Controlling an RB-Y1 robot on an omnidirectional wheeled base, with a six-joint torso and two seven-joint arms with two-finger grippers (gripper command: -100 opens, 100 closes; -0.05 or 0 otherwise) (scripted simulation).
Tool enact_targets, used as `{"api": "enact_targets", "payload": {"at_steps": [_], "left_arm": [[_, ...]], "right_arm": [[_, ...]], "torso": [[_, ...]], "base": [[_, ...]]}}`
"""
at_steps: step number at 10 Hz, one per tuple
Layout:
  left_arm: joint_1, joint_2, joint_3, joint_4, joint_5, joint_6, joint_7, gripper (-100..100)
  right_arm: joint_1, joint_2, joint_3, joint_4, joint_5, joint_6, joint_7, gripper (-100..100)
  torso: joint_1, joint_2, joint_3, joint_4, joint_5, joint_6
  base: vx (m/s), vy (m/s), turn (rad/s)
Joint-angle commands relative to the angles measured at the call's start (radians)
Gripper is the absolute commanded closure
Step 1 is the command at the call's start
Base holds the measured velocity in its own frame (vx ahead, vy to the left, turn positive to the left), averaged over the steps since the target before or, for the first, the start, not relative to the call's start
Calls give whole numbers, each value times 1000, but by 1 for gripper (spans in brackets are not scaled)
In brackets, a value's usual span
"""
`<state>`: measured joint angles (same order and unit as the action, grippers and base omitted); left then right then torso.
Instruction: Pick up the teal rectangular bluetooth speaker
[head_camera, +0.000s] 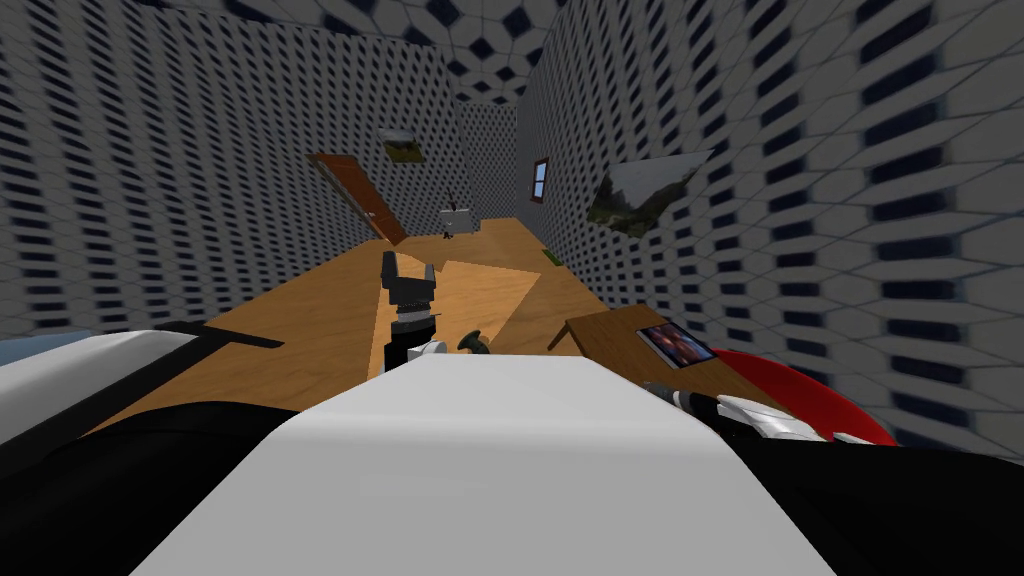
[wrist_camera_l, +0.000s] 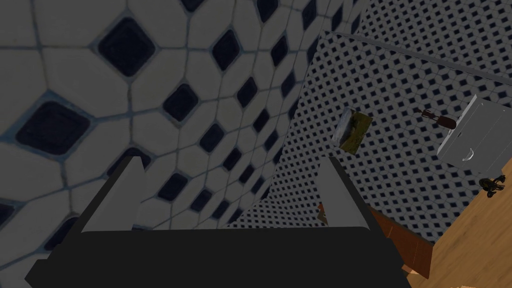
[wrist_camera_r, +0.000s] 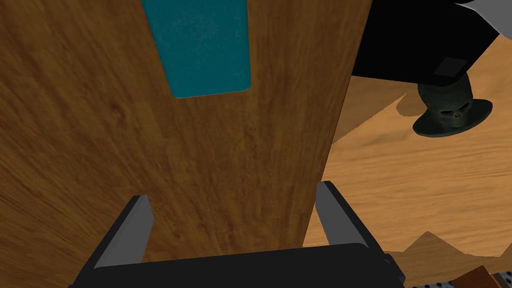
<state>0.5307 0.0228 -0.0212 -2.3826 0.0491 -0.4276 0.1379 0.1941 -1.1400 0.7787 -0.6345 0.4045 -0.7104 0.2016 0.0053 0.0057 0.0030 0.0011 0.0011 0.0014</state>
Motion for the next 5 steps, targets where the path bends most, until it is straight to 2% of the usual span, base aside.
{"api": "enact_targets", "payload": {"at_steps": [1,2,3,4,5], "left_arm": [[0,0,0,0,0,0,0,0],[0,0,0,0,0,0,0,0],[0,0,0,0,0,0,0,0],[0,0,0,0,0,0,0,0],[0,0,0,0,0,0,0,0]], "right_arm": [[3,1,-1,32,0,-15,11,-100],[24,-7,21,88,14,-22,31,-100],[34,-8,30,117,21,-25,40,-100],[34,-8,30,101,21,-25,40,-100],[34,-8,30,110,21,-25,40,-100]], "torso": [[0,0,0,0,0,0],[0,-1,0,0,0,0],[0,2,1,0,0,0],[1,4,2,1,1,0],[0,3,2,1,0,0]], "base": [[-18,10,-15],[-66,26,59],[-99,34,51],[-72,12,-2],[-27,2,-6]]}}
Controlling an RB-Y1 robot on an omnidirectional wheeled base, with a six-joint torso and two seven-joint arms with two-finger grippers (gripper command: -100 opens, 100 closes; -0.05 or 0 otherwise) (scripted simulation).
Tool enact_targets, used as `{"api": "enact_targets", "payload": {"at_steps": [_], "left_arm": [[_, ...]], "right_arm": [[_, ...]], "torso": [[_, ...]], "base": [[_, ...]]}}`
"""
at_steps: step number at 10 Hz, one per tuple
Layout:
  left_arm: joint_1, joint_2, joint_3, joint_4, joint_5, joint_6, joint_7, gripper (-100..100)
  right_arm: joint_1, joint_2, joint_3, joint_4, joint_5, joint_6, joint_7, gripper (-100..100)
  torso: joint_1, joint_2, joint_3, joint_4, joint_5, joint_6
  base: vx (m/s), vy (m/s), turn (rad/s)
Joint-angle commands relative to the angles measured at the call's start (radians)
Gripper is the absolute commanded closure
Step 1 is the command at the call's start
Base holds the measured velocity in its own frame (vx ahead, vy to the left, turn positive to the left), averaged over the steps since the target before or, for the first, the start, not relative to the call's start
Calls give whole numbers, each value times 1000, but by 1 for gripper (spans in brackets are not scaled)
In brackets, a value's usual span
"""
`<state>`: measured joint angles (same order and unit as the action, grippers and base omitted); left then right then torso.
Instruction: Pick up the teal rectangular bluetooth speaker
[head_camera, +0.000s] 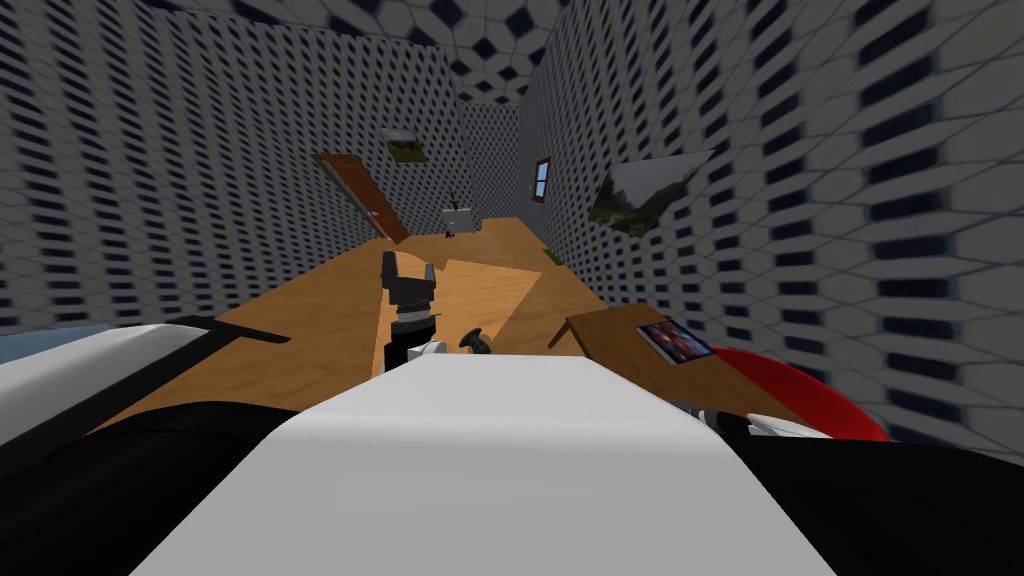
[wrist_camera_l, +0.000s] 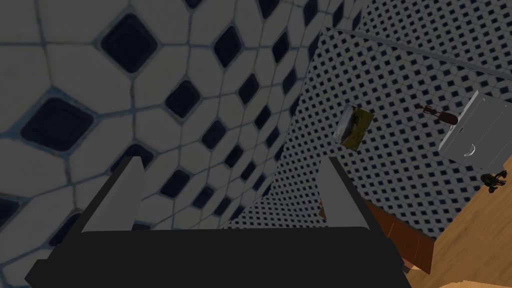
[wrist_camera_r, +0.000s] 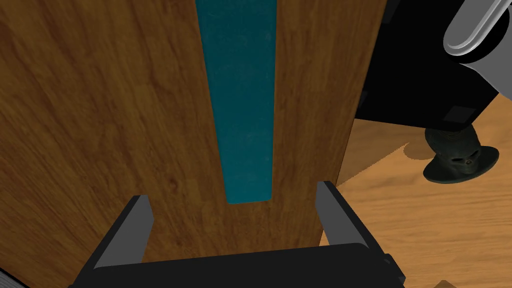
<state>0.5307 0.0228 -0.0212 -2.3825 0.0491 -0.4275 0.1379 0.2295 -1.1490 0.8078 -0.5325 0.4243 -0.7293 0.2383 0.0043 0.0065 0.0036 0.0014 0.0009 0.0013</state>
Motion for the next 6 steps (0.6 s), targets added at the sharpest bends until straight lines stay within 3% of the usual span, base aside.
{"api": "enact_targets", "payload": {"at_steps": [1,2,3,4,6], "left_arm": [[0,0,0,0,0,0,0,0],[0,0,0,0,0,0,0,0],[0,0,0,0,0,0,0,0],[0,0,0,0,0,0,0,0],[0,0,0,0,0,0,0,0]], "right_arm": [[9,1,9,36,6,-9,11,-100],[25,3,20,67,14,-13,23,-100],[25,3,20,36,14,-13,23,-100],[25,3,20,67,14,-13,23,-100],[24,9,23,75,17,-14,25,-100]], "torso": [[0,0,0,0,0,0],[0,-1,-1,0,0,0],[1,2,1,0,1,0],[1,2,1,0,0,0],[0,-1,0,0,0,0]], "base": [[-24,12,21],[-76,22,27],[-75,22,-7],[-35,16,-2],[-19,5,1]]}}
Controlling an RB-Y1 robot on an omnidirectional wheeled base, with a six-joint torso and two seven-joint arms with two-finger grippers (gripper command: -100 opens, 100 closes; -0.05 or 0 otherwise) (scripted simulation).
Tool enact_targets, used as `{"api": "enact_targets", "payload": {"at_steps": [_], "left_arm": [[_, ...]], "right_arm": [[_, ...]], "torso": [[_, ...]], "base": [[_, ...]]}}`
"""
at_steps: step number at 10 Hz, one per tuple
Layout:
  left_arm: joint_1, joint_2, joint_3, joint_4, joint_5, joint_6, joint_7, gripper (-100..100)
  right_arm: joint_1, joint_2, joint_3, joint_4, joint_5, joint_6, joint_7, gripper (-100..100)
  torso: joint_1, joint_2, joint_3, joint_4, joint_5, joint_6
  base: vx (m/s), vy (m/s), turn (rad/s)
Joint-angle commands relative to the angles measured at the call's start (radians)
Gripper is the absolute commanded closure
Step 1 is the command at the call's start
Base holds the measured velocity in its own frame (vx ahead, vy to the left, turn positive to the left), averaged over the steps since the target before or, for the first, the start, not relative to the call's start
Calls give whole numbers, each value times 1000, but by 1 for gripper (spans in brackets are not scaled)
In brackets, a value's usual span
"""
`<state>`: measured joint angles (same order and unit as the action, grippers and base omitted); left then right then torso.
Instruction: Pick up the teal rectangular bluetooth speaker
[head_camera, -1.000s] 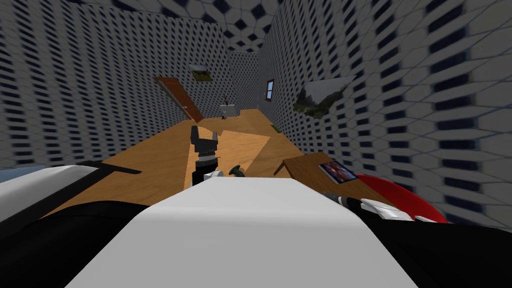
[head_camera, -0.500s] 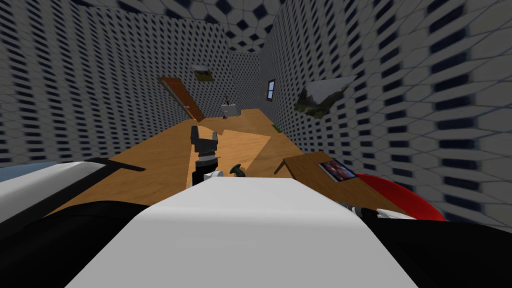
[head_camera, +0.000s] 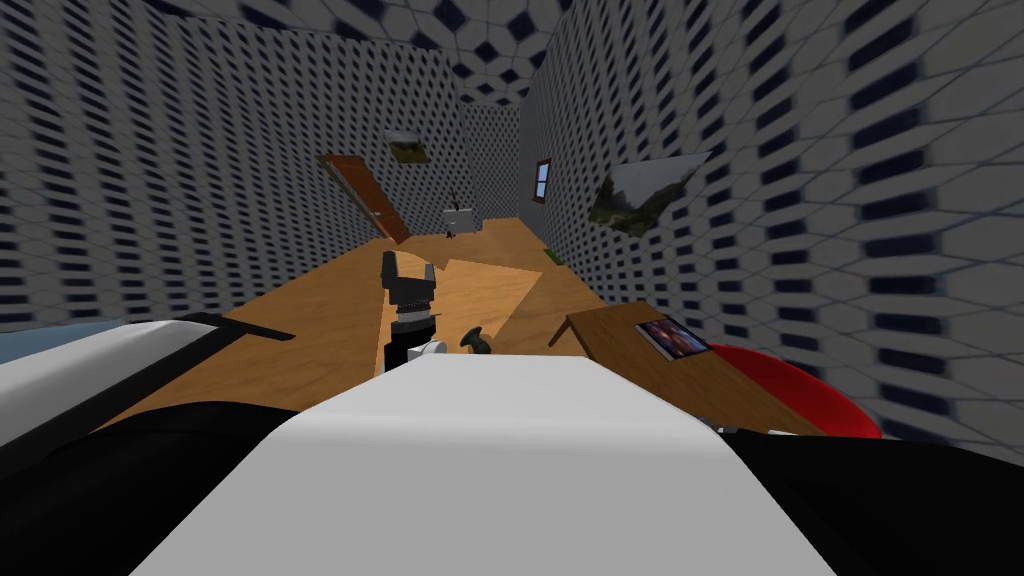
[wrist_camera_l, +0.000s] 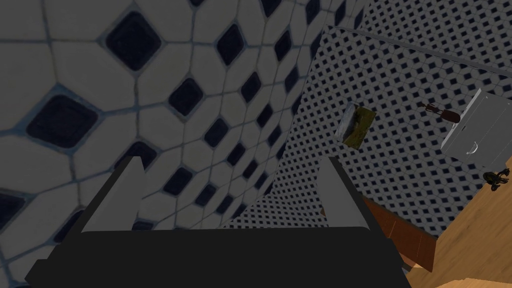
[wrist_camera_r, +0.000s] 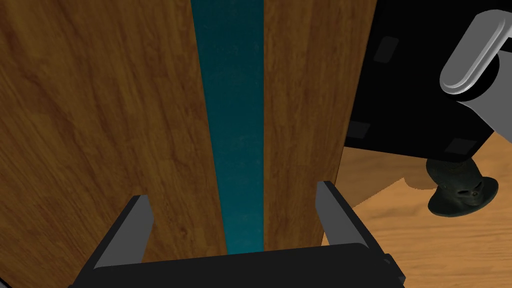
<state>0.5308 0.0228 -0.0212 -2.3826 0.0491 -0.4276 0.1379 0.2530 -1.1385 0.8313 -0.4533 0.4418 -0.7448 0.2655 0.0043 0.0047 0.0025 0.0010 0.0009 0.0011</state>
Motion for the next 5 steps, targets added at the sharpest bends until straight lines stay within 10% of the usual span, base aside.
{"api": "enact_targets", "payload": {"at_steps": [1,2,5], "left_arm": [[0,0,0,0,0,0,0,0],[0,0,0,0,0,0,0,0],[0,0,0,0,0,0,0,0]], "right_arm": [[0,0,0,0,0,0,0,0],[-17,13,13,6,7,14,-38,-100],[-42,33,33,15,19,34,-96,-100]], "torso": [[0,0,0,0,0,0],[0,-1,0,0,0,0],[-2,7,4,1,-1,0]], "base": [[0,0,0],[-74,-17,208],[-134,-31,164]]}}
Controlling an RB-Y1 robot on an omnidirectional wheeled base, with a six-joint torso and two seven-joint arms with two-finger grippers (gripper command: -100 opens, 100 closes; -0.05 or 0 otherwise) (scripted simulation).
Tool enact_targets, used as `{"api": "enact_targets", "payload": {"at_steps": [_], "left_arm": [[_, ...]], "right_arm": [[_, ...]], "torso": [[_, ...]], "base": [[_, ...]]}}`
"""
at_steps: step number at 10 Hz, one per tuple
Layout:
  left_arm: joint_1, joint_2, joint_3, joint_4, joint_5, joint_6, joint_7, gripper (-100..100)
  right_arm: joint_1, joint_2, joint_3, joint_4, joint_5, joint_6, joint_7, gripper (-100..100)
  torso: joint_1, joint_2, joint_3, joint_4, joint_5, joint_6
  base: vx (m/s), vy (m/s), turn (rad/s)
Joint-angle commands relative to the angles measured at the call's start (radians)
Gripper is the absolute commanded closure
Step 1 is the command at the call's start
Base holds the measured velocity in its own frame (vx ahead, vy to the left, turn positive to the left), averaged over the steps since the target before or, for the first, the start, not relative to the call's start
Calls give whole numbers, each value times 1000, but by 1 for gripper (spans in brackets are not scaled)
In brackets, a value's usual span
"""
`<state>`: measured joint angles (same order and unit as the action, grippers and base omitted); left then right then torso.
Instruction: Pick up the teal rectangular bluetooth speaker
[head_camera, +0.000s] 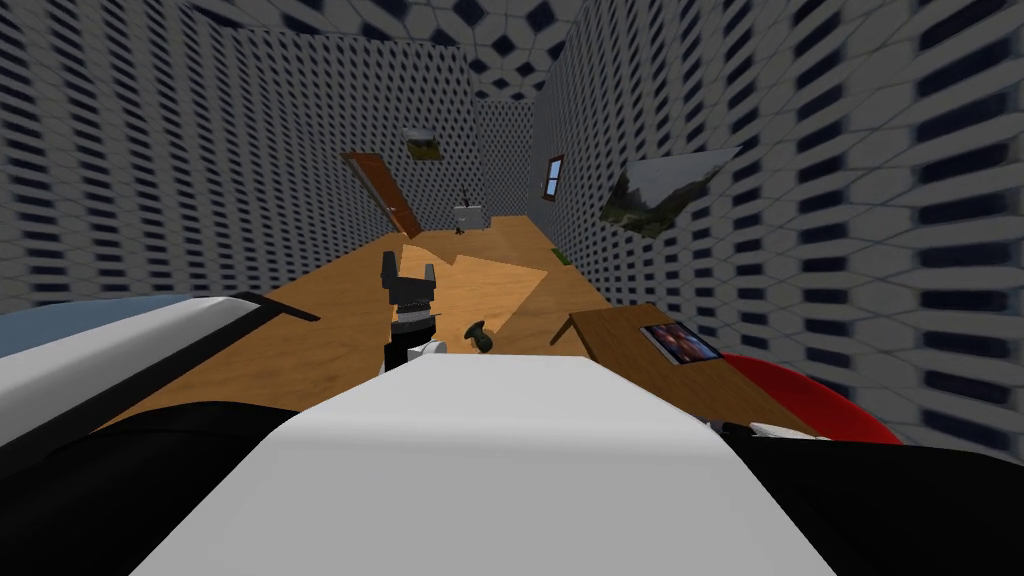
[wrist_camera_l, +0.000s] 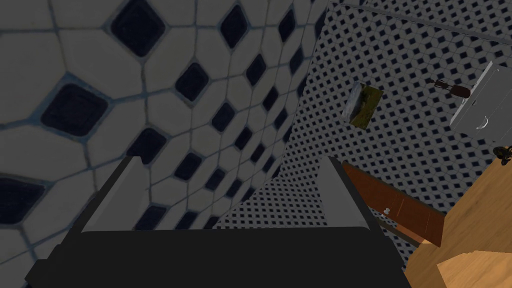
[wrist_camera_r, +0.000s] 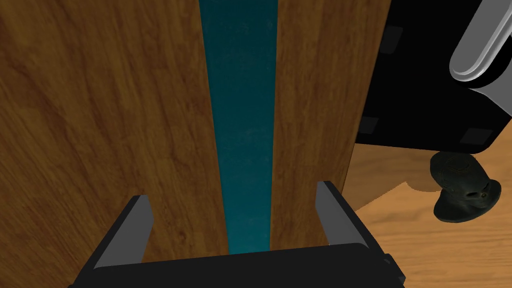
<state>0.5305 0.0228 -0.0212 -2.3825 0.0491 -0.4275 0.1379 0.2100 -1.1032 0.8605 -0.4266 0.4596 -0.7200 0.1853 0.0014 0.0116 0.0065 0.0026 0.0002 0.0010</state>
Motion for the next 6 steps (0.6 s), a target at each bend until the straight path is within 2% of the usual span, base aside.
{"api": "enact_targets", "payload": {"at_steps": [1,5,6], "left_arm": [[0,0,0,0,0,0,0,0],[0,0,0,0,0,0,0,0],[0,0,0,0,0,0,0,0]], "right_arm": [[-7,5,10,-8,5,16,-35,-100],[-40,31,36,4,20,43,-111,-100],[-40,34,31,17,17,34,-94,-100]], "torso": [[0,0,0,0,0,0],[1,-2,-1,-1,0,0],[1,-2,-1,-1,0,0]], "base": [[-108,-31,120],[-97,-15,143],[-46,-10,24]]}}
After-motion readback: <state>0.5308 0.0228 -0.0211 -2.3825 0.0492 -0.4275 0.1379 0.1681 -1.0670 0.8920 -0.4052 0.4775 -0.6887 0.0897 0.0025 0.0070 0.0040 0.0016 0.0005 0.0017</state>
